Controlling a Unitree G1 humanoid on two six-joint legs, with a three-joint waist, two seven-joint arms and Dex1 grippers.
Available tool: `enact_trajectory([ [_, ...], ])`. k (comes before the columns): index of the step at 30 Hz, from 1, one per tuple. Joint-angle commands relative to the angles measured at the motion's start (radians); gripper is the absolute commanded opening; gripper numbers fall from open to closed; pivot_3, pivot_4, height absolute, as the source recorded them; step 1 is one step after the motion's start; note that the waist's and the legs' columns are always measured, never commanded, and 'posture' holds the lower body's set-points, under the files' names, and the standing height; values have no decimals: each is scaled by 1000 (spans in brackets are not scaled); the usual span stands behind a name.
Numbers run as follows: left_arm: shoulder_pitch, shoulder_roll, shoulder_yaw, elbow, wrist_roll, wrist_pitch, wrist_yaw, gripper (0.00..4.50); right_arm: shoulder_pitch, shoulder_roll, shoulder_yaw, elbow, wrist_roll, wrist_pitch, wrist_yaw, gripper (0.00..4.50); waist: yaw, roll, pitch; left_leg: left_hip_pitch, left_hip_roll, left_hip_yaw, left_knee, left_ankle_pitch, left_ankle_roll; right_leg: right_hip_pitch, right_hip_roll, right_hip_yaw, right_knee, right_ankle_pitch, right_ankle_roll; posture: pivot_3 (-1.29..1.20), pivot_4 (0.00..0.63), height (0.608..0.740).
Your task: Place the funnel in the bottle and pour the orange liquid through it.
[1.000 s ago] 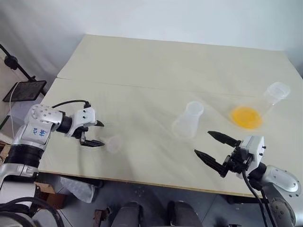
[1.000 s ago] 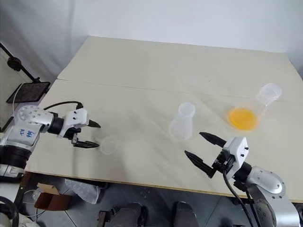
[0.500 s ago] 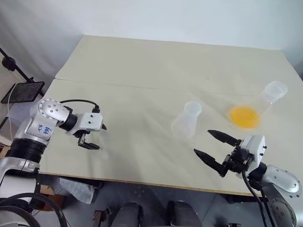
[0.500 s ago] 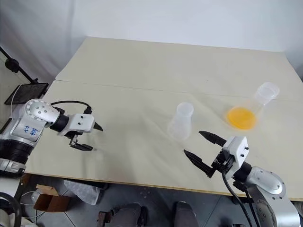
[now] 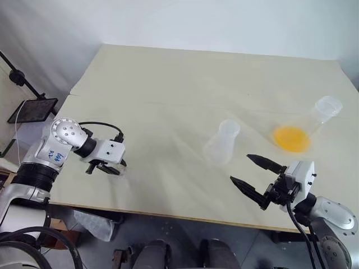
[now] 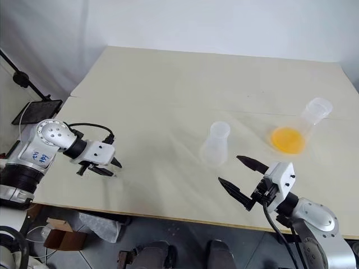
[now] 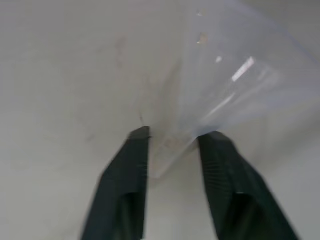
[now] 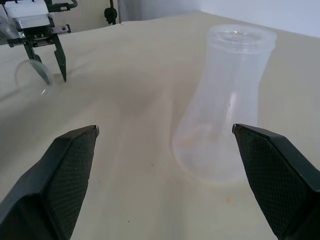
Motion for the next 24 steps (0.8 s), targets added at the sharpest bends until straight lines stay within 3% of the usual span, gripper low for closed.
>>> enact_trajectory([
  [1, 24, -7, -7, 29, 25, 11, 12, 364, 7, -3, -24, -49, 24, 2, -8, 4500, 0, 1, -1, 0, 0, 0, 0, 0, 0, 0, 0, 0, 0, 0, 0, 0, 150, 740],
  [2, 27, -8, -3, 30, 19, 16, 10, 153, 9, -4, -25, -51, 25, 4, -9, 4500, -1, 1, -1, 0, 0, 0, 0, 0, 0, 0, 0, 0, 0, 0, 0, 0, 150, 740],
  [7, 36, -20, 43, 45, -33, 22, 8, 150, 12, -9, -30, -57, 27, 13, -12, 4500, 0, 2, -1, 0, 0, 0, 0, 0, 0, 0, 0, 1, 0, 0, 0, 0, 150, 740],
  [14, 42, -92, 192, -71, -344, 165, -101, 150, 63, -21, -82, -108, 56, 37, -19, 4500, 2, -1, 1, -3, -1, -4, 0, 0, 0, -1, -1, 1, 0, 0, 0, 0, 150, 740],
  [20, -54, -248, 274, -229, -575, 472, 31, 150, 144, -43, -174, -185, 117, 70, -25, 4500, 1, -3, 2, -5, -2, -10, 1, 0, 0, 0, 0, 3, -1, 0, 0, 0, 150, 740],
  [24, -194, -446, 300, -199, -624, 530, 169, 150, 190, -35, -216, -232, 137, 81, -54, 4500, 6, -4, 2, -5, -3, -10, 2, 0, 0, 1, 1, 4, -1, 0, 0, 0, 150, 740],
])
